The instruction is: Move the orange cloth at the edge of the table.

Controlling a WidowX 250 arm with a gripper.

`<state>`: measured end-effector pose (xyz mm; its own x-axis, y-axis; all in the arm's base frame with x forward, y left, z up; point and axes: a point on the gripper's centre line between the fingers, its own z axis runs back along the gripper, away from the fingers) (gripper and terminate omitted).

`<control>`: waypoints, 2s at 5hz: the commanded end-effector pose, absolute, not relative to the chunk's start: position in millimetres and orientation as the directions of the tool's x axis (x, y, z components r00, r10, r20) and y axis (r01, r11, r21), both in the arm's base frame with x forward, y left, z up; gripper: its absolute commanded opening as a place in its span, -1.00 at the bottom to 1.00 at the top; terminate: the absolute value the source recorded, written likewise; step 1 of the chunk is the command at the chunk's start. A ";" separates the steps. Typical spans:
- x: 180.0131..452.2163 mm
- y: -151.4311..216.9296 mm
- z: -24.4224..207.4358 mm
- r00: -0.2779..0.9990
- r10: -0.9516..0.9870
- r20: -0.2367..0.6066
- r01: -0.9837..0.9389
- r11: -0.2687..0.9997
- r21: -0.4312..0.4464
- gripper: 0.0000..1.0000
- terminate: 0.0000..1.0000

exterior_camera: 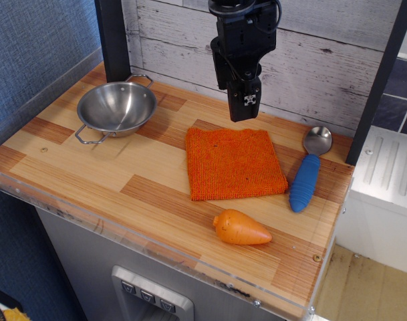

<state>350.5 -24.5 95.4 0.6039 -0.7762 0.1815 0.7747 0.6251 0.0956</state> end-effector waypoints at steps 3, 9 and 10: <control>341.4 -28.9 60.0 0.585 -0.805 0.098 0.797 0.593 0.111 1.00 -1.00; 320.2 16.9 8.2 0.693 -0.719 0.050 0.704 0.690 0.170 1.00 -1.00; 312.5 33.2 -0.1 0.728 -0.683 0.054 0.670 0.726 0.152 1.00 -1.00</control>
<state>319.4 22.2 5.8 0.7240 -0.6856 0.0759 0.6695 0.7250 0.1620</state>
